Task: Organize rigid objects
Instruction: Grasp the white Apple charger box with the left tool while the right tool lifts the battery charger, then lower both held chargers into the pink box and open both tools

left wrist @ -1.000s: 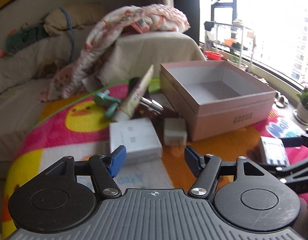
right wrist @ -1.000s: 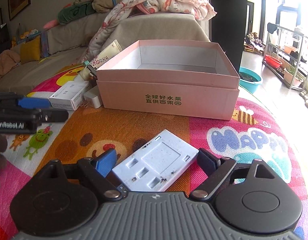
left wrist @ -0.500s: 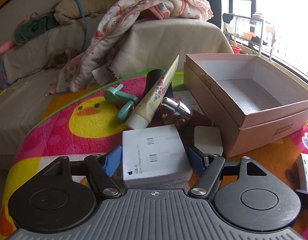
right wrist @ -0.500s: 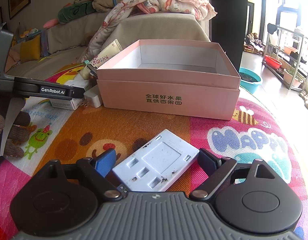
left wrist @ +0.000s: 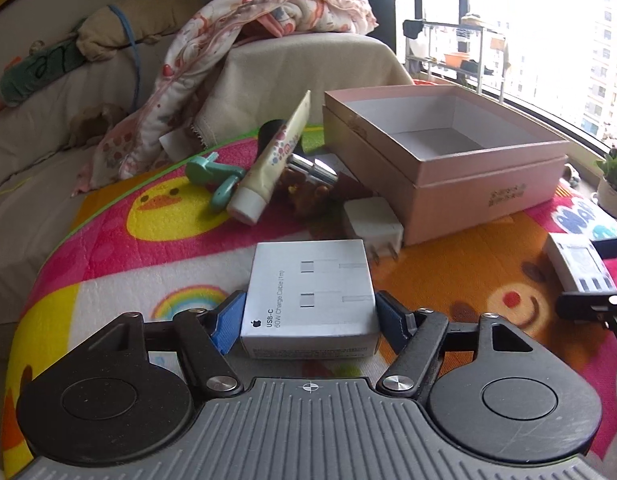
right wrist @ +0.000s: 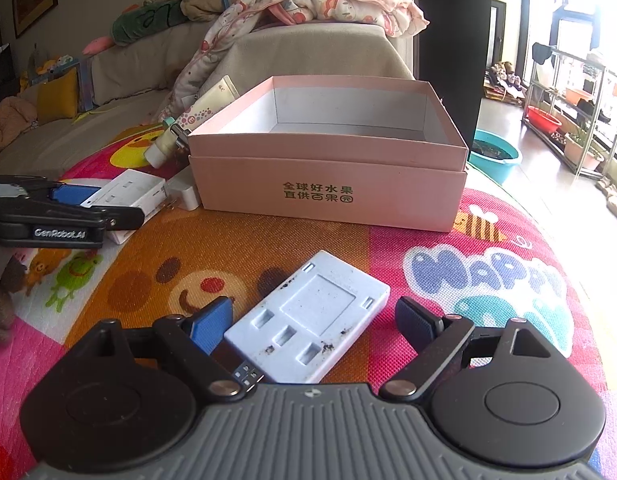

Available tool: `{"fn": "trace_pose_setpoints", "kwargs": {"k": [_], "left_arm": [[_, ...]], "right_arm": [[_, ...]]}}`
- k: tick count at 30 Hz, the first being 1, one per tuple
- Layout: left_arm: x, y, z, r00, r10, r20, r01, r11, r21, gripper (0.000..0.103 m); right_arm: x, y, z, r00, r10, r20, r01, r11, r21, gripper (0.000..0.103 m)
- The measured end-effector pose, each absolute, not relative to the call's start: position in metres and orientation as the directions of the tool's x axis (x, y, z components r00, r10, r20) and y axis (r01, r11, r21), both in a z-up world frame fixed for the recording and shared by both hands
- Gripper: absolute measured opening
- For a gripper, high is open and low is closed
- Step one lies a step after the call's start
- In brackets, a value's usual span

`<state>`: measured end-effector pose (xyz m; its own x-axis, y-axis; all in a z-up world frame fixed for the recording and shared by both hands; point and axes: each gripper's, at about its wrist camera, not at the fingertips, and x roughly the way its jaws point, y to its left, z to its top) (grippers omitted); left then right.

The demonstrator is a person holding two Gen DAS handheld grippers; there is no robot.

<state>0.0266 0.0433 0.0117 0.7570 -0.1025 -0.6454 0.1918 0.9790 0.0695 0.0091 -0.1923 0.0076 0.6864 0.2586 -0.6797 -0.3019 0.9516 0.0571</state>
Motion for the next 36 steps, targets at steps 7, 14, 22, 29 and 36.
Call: {"fn": "trace_pose_setpoints", "kwargs": {"k": [7,14,22,29,36], "left_arm": [[-0.020,0.030,0.004,0.759,-0.155,-0.632,0.246,0.967,0.058,0.075],[-0.024,0.030,0.005,0.767,-0.171,-0.618,0.247,0.968,0.039,0.075],[-0.051,0.020,0.024,0.772,-0.289,-0.566,0.361,0.932,0.017,0.074],[-0.030,0.000,0.106,0.849,-0.380,-0.367,0.433,0.899,0.072,0.073],[0.081,-0.017,0.158,0.861,-0.425,-0.279,0.423,0.903,-0.070,0.012]], "right_arm": [[-0.016,-0.217,0.011,0.747,0.155,-0.647,-0.286,0.953,-0.102,0.089],[0.010,-0.211,0.014,0.709,0.235,-0.664,-0.291,0.956,0.027,0.078],[-0.002,-0.200,0.026,0.659,0.295,-0.692,-0.401,0.916,0.007,0.047],[-0.009,-0.218,0.115,0.735,0.441,-0.515,-0.457,0.884,0.105,0.047],[0.079,-0.215,0.177,0.854,0.311,-0.418,-0.344,0.939,-0.003,0.047]]}}
